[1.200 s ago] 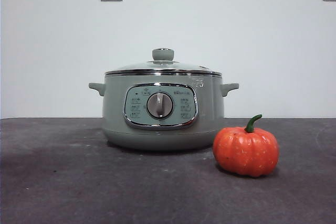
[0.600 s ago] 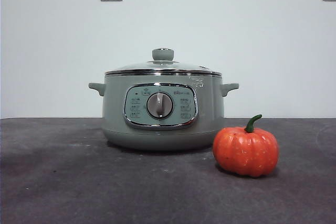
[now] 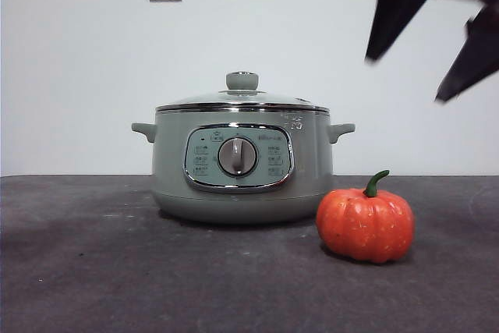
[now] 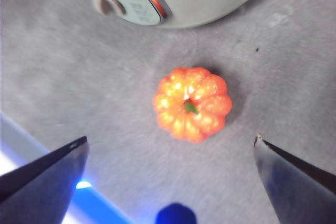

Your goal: Pick up the pumpkin,open the lid,put the pumpkin in the pot,close the lid

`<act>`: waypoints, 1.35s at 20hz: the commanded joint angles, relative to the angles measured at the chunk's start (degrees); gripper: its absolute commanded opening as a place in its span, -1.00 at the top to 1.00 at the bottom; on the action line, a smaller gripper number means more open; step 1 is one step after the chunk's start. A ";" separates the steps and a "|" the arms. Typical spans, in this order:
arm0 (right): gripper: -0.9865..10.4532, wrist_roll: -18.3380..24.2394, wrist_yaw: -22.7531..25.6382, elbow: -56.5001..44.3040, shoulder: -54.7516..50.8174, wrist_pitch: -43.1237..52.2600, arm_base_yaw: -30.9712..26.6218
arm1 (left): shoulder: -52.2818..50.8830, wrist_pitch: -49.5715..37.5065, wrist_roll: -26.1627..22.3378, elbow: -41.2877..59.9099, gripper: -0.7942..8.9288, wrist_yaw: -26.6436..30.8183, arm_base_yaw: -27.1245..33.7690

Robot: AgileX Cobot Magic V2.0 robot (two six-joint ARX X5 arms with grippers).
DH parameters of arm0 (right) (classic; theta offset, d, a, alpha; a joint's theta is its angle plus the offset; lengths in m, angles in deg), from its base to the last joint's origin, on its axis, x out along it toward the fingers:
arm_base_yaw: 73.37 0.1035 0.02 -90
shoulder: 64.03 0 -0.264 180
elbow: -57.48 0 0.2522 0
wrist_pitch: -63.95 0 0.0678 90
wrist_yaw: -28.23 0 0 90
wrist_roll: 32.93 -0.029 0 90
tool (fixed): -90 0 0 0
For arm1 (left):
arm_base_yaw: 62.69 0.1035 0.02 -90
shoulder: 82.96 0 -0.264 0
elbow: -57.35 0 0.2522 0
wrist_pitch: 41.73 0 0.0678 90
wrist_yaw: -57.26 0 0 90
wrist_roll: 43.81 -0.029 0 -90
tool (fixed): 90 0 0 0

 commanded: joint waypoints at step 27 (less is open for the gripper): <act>0.85 -1.84 11.63 -0.04 23.34 10.05 7.98 | 0.68 -0.79 0.61 -0.15 -0.53 1.16 -0.20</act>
